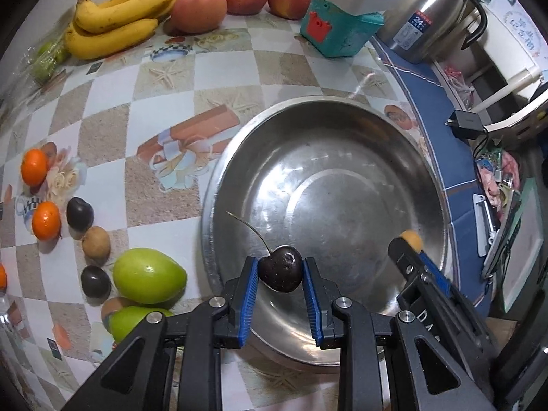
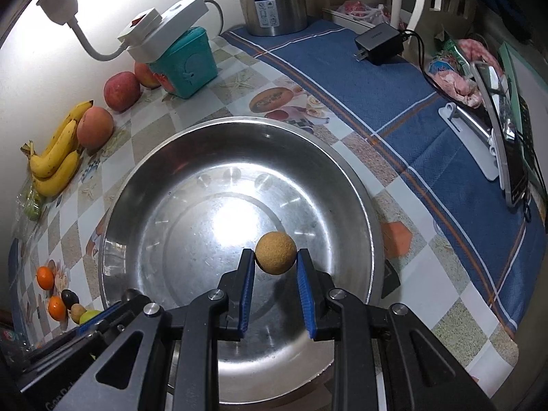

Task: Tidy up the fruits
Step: 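Open the right gripper over the basin while the left gripper lowers the cherry into it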

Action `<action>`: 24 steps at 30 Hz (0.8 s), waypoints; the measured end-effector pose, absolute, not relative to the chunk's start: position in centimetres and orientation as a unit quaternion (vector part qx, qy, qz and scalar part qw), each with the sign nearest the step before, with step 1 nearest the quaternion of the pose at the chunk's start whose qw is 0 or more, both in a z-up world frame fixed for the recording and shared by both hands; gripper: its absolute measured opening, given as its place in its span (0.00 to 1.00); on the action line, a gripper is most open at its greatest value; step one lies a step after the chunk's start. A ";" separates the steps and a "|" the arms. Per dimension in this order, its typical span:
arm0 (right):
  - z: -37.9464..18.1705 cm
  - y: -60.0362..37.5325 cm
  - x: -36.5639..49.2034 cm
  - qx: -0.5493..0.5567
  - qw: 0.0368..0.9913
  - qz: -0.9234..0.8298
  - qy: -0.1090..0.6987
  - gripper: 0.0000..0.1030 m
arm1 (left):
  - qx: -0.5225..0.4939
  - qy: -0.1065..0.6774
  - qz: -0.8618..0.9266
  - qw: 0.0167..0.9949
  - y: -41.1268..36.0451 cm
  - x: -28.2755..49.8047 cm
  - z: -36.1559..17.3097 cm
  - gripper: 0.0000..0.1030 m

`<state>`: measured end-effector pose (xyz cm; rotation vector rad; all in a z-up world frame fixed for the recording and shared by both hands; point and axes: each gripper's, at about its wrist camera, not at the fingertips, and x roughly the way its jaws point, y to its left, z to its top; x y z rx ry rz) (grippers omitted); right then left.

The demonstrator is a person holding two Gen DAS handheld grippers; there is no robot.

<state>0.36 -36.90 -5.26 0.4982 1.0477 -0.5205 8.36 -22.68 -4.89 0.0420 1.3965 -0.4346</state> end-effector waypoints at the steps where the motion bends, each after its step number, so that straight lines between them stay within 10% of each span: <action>1: -5.3 -36.8 0.6 0.230 0.805 -0.241 0.490 0.25 | 0.022 0.639 -0.196 0.743 -22.5 8.3 -5.1 0.27; 24: -6.7 -37.3 2.1 0.212 0.806 -0.231 0.502 0.26 | 0.054 0.633 -0.206 0.745 -23.8 7.8 -6.5 0.29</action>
